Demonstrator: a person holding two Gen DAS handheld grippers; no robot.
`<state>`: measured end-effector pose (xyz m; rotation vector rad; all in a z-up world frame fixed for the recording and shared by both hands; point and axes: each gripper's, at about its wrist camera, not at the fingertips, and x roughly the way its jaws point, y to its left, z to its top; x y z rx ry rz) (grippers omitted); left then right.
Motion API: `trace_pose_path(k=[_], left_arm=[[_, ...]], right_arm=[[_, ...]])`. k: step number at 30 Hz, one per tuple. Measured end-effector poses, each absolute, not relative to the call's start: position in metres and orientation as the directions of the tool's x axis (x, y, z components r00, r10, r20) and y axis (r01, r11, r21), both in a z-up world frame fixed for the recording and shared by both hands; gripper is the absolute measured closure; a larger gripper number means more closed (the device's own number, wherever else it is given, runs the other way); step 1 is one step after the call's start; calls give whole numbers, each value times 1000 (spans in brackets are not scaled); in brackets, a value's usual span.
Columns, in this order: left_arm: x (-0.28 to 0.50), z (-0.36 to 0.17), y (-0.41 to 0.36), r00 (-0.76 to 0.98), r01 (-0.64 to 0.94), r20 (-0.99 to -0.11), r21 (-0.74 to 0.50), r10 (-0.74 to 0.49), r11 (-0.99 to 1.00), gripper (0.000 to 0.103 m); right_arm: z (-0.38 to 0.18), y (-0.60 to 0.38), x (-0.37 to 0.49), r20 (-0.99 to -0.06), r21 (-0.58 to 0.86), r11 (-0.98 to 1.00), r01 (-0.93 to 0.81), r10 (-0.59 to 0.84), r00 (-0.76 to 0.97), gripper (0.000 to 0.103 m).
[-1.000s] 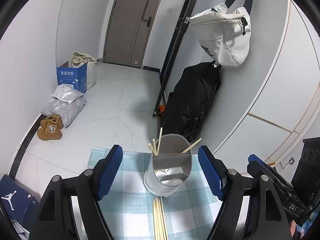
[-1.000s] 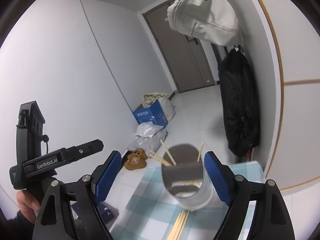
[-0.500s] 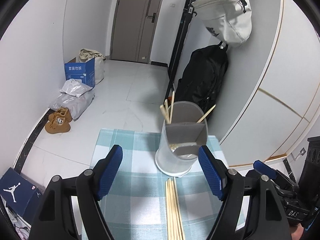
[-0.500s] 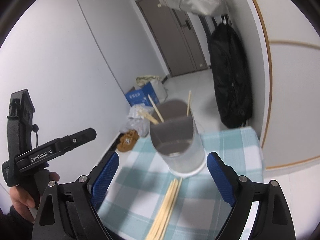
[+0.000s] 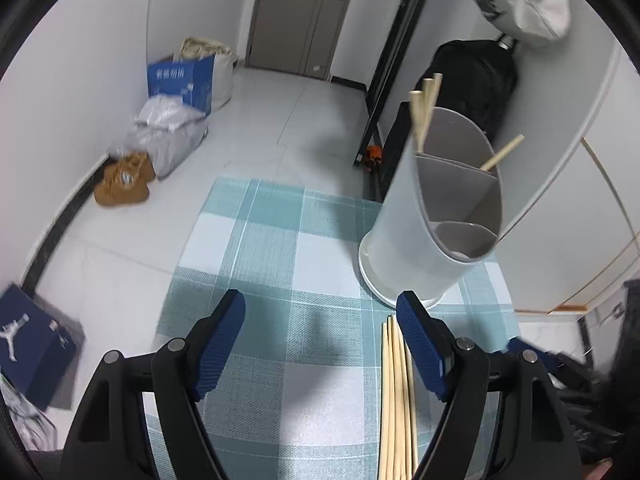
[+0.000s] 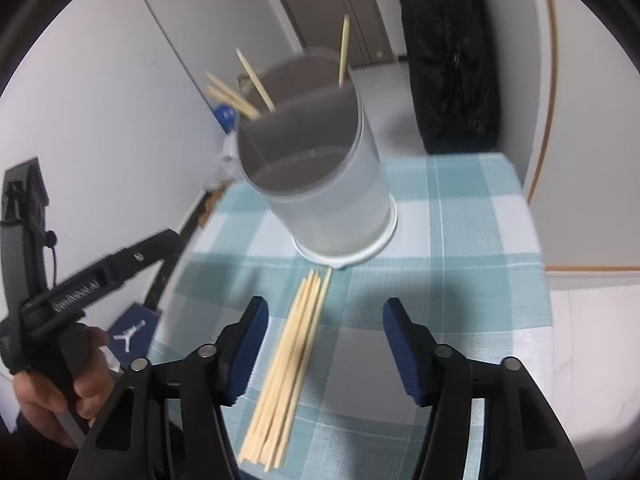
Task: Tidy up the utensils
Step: 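Lower the right gripper to the chopstick pile and grasp one chopstick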
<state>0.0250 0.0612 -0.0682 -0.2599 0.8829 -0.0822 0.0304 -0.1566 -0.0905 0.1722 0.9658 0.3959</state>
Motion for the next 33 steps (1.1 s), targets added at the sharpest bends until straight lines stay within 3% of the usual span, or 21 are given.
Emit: trace_pose_path(k=[2,5,11,24,27,33], left_arm=[[27,-69,66,633,-53,-755,-260,-169,964,29],[30,-74,75,619,-80,-770,-255,-153,964,29],[37,-86,88,581,-113,-797,-281,-166,953,29],[36,-89,102,560,-141,-810,-300,-174,944,29],[35,-90,105,555,-150,-811,-315,-184,937,29],[34,-89,106,557,-142,-809,-319,-191,937,29]], right_arm=[[-100,-150,37,-786,300,921,-248,386,483,59],[-117,-138,52,-821,273,930,-244,358,444,69],[-138,-115,77,-861,216,948,-235,299,412,81],[-152,-85,78,-910,17,961,-275,129,394,90],[-151,-88,73,-913,25,961,-277,135,385,96],[-149,-102,54,-919,102,958,-270,195,342,98]])
